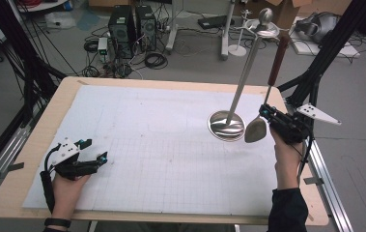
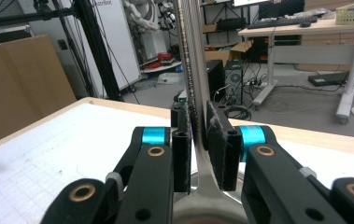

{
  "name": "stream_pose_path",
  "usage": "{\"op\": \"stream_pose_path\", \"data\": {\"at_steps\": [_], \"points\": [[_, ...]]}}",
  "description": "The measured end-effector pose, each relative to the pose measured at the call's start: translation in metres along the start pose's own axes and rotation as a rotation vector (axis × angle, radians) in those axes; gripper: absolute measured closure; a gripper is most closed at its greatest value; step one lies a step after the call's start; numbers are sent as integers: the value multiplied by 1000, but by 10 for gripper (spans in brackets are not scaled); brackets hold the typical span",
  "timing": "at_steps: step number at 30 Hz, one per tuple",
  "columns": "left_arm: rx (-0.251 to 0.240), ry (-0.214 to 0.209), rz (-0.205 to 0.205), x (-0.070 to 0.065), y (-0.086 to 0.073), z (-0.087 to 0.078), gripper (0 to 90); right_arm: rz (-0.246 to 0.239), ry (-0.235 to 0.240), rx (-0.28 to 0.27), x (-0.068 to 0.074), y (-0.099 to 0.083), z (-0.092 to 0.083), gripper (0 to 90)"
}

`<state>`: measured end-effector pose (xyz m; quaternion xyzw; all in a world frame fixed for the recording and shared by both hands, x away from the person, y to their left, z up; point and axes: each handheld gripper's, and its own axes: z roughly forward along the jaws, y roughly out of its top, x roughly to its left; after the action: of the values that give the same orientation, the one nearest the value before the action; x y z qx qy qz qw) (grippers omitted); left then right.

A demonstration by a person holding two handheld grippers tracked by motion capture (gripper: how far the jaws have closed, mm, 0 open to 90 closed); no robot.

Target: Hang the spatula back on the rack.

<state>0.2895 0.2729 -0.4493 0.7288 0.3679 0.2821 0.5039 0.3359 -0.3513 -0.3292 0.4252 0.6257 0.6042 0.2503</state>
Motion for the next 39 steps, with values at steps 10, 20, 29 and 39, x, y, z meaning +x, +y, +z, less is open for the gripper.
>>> {"op": "stream_pose_path", "data": {"at_steps": [10,20,29,39], "points": [[5,1,7,0,0,0,222,7,-44,5,1,1,-4,667],[15,-2,1,1,1,1,223,-19,-65,14,13,-8,-27,442],[16,-7,5,0,1,1,223,-39,-82,-17,25,-33,-56,359],[13,-7,14,-1,0,1,223,-25,-46,-22,34,-64,-74,325]]}}
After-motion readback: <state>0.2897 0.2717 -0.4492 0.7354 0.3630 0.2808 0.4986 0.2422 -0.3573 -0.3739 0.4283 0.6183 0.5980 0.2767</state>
